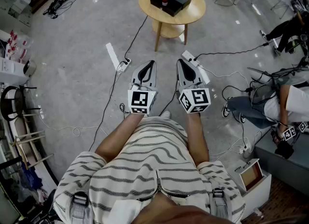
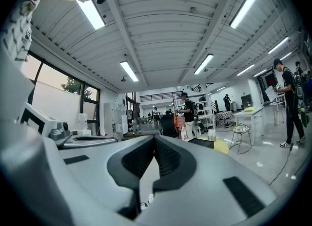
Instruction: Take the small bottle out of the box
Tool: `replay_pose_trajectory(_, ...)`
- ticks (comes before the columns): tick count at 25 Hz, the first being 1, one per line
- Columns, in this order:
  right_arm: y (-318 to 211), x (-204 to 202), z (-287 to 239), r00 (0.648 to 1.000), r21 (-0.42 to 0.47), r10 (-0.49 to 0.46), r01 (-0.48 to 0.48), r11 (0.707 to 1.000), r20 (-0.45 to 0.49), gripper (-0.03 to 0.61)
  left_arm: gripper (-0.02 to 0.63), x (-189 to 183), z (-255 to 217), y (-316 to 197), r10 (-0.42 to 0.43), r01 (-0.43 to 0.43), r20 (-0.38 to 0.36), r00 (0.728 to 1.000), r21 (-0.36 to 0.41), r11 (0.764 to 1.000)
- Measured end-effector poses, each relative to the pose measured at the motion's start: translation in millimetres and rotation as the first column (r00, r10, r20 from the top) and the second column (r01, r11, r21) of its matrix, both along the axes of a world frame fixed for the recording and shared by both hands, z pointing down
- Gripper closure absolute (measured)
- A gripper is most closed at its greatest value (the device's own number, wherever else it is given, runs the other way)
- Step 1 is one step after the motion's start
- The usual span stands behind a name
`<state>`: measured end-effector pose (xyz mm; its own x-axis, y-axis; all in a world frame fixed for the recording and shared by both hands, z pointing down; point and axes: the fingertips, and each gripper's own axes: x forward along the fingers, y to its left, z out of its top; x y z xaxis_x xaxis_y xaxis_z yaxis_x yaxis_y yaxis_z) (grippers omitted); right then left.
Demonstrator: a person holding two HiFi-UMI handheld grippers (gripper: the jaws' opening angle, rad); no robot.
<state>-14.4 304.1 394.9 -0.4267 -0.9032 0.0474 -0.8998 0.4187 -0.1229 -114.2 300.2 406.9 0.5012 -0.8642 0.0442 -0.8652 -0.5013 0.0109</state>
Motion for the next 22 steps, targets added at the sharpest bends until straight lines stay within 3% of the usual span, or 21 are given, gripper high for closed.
replay_pose_trajectory(22,7.3,55.2,12.4,0.999,0.016,-0.048,0.048,0.999,-0.014,0.569,0.592,61.5,12.9,16.2,-0.034,0.034,-0.016,0.999,-0.03,0.999)
